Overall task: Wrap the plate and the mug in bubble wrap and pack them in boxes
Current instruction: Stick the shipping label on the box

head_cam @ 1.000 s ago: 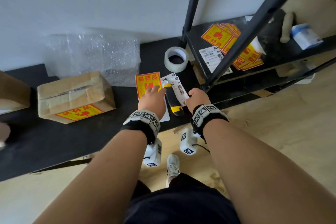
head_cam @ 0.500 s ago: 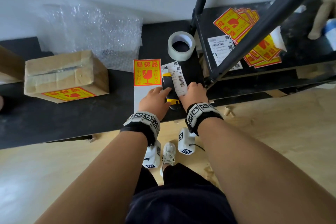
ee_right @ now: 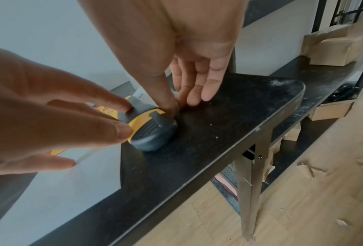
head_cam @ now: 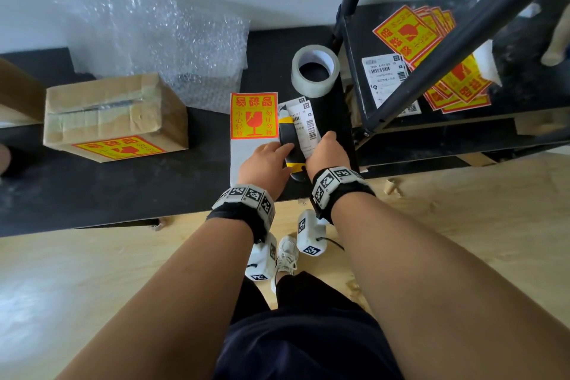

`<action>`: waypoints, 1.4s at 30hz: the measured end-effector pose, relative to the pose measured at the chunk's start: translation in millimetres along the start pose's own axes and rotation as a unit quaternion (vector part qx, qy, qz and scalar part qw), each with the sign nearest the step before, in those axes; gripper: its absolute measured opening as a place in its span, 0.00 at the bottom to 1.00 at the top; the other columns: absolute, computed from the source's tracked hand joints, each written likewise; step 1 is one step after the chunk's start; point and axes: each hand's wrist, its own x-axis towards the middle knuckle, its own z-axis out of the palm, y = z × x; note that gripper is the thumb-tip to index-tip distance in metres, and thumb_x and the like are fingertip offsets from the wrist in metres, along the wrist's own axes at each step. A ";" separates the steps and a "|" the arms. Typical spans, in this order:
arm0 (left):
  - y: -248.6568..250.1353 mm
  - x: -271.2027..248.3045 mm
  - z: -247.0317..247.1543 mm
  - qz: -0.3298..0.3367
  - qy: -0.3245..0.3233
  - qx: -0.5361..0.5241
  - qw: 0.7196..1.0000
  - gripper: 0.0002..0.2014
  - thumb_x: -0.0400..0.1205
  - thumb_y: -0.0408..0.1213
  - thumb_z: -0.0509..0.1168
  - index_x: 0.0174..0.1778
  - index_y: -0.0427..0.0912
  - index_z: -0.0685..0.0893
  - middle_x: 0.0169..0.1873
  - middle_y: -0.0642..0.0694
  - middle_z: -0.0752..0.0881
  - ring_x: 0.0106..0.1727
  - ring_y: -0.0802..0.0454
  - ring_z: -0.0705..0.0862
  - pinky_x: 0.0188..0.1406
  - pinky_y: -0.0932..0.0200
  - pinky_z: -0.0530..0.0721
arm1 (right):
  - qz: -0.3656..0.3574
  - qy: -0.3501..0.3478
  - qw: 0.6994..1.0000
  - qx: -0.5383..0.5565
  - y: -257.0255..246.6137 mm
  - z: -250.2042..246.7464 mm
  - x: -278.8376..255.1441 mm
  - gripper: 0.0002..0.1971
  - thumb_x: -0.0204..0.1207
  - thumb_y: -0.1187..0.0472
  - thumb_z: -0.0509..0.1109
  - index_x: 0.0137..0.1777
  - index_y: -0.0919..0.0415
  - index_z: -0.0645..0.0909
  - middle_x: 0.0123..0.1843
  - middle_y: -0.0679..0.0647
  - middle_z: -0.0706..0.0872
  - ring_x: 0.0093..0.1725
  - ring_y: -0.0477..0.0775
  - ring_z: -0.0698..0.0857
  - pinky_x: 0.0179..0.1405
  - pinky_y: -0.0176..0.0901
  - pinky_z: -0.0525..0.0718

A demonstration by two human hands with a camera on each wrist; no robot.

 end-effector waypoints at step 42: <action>-50.8 2.7 -134.7 -0.154 0.176 -0.348 0.908 0.11 0.78 0.31 0.68 0.56 0.43 0.79 0.48 0.48 0.85 0.49 0.49 0.86 0.53 0.51 0.86 | -0.125 -0.155 0.932 0.303 -92.6 -67.9 -41.1 0.05 0.82 0.64 0.68 0.44 0.62 0.82 0.37 0.54 0.86 0.30 0.50 0.83 0.31 0.39 0.81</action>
